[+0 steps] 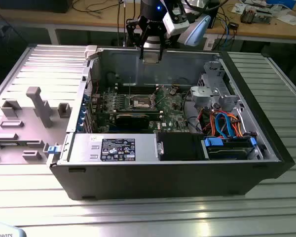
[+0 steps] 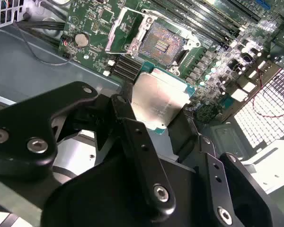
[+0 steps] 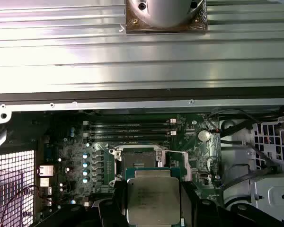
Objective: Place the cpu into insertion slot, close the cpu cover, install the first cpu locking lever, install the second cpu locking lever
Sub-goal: 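Place the cpu into insertion slot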
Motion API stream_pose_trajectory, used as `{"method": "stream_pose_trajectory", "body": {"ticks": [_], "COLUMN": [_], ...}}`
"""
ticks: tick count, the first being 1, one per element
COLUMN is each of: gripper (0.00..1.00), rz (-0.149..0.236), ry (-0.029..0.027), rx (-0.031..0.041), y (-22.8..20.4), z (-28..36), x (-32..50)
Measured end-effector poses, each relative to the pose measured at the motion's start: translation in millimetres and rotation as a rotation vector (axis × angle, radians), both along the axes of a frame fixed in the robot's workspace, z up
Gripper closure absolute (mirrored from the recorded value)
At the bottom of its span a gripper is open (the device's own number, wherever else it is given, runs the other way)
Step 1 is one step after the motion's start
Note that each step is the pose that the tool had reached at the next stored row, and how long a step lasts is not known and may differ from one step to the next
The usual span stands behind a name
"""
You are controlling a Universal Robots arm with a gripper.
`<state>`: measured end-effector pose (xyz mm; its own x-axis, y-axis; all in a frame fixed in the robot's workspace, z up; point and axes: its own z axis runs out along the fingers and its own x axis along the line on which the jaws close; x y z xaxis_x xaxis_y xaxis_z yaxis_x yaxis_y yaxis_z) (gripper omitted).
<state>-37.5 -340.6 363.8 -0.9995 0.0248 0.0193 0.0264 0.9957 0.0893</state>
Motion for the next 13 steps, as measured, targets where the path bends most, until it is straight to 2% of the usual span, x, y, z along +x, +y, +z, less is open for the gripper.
{"method": "stream_pose_trajectory", "body": {"ticks": [13], "gripper": [0.46], "rz": [-0.001], "ry": [0.0001], "rx": [0.0000], "y": [0.0], "z": [0.0], "x": [0.0]}}
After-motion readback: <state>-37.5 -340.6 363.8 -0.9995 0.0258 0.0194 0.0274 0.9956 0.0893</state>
